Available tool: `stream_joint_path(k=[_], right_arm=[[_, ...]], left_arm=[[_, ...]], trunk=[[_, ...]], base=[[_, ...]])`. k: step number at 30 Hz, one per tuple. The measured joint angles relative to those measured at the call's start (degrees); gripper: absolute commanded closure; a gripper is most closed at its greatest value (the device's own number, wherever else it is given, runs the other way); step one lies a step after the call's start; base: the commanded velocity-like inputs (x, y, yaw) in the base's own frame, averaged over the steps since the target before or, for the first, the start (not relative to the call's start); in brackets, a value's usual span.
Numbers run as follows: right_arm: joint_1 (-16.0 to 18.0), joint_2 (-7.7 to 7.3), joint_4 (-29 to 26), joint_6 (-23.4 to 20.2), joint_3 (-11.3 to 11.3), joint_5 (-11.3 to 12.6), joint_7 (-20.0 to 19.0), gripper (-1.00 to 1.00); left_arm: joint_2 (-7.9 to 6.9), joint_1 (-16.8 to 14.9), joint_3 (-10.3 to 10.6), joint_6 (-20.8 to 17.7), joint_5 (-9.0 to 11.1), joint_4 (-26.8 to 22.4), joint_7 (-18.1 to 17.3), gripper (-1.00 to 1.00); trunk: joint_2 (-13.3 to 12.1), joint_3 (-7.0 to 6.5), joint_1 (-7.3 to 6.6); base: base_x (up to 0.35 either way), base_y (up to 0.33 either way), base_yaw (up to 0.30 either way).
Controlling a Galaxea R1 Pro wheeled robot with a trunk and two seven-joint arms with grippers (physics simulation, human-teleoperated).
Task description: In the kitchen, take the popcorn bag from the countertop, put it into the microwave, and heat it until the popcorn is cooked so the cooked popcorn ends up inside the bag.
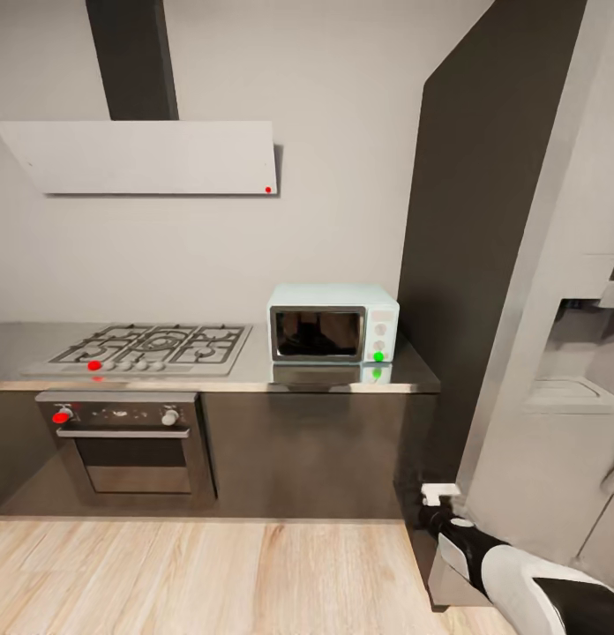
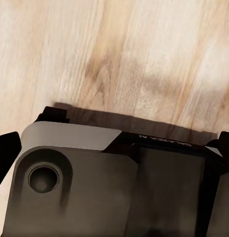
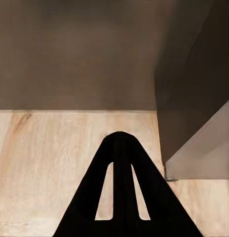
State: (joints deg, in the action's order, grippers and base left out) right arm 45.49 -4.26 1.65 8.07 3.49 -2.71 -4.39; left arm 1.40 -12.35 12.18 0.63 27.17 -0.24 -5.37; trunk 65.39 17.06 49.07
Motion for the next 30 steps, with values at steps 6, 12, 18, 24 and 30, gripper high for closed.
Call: stream_joint_path(k=[6,12,18,24,30], right_arm=[[-16.8,-0.03,0.1,0.3,0.0,-1.5,0.2,1.0],[-29.4,0.23,0.1,-0.5,0.0,-1.5,0.3,1.0],[-37.2,0.36,0.1,0.6,0.0,-1.3,0.4,1.0],[-38.1,0.77,-0.1,0.5,0.2,-1.8,0.3,1.0],[-38.1,0.77,-0.1,0.5,0.2,-1.8,0.3,1.0]], left_arm=[[-0.08,0.0,0.0,0.0,0.0,0.0,0.0,-1.0],[-0.09,0.0,0.0,0.0,0.0,0.0,0.0,-1.0],[-0.09,0.0,0.0,0.0,0.0,0.0,0.0,-1.0],[-0.87,0.0,0.4,0.0,-0.7,-0.5,-0.1,-1.0],[-0.88,0.0,0.4,0.0,-0.7,-0.5,-0.1,-1.0]], trunk=[[0.0,0.0,0.0],[0.0,0.0,0.0],[0.0,-0.01,0.0],[0.0,-0.01,0.0],[0.0,-0.01,0.0]], base=[[-0.001,0.0,0.0],[0.0,0.0,0.0],[0.0,0.0,0.0],[0.0,0.0,0.0],[0.0,0.0,0.0]])
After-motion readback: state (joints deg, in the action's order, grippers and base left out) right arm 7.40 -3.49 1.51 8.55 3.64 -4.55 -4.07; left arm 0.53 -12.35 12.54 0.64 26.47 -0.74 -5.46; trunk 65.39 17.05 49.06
